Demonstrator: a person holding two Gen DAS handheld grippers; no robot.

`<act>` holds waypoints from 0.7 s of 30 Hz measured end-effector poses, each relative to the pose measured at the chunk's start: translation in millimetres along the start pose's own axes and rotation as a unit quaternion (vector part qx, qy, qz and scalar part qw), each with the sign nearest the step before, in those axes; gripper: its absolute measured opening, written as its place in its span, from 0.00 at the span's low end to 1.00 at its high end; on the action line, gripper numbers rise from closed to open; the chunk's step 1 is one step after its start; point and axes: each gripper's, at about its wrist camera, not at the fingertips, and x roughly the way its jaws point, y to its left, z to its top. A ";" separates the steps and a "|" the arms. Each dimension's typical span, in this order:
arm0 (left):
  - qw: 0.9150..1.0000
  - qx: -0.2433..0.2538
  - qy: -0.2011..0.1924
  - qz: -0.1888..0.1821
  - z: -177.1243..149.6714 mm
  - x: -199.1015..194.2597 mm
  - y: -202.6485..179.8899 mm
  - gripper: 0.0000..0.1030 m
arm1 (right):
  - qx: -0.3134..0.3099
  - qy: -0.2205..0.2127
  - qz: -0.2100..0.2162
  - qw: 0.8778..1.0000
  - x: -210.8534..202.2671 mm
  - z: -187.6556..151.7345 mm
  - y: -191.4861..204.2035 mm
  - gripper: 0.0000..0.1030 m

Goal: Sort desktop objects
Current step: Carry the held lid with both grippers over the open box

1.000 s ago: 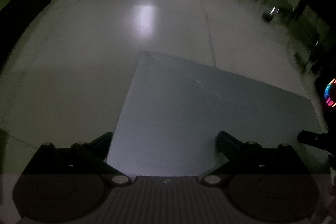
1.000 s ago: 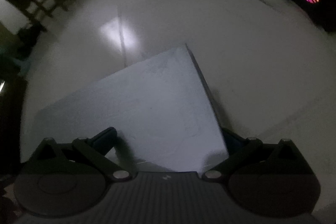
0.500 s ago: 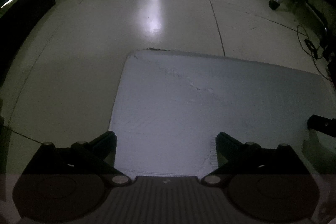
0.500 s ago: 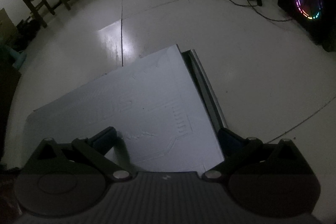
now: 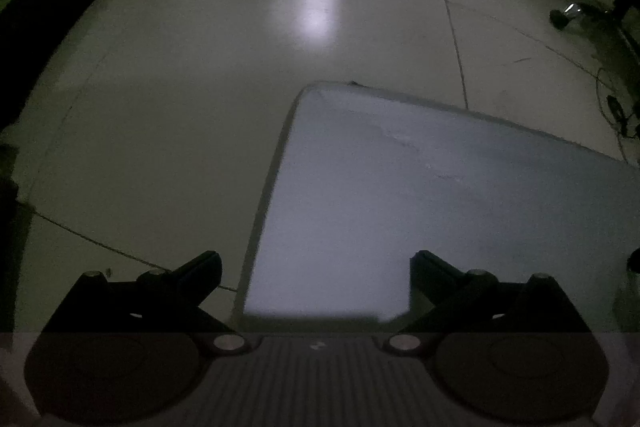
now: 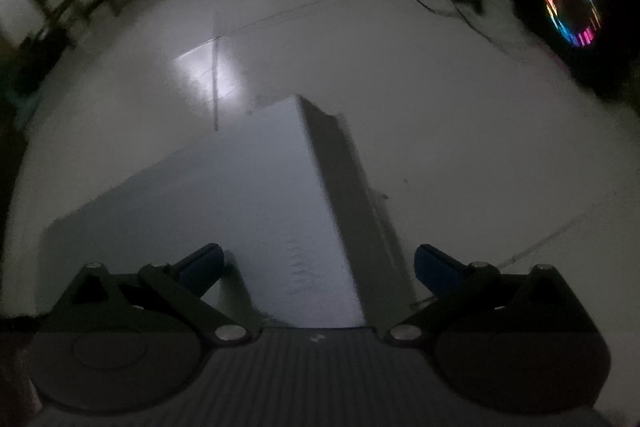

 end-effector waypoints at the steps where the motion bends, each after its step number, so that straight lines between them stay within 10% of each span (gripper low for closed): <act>1: 1.000 -0.002 0.000 -0.005 0.4 1.4 1.4 1.00 | 0.027 0.004 0.017 0.999 3.3 -1.1 -7.7 1.00; 21: 0.999 -0.022 -0.005 -0.035 15.7 29.4 0.4 1.00 | 0.093 -0.032 0.007 0.995 19.4 -11.1 -10.4 1.00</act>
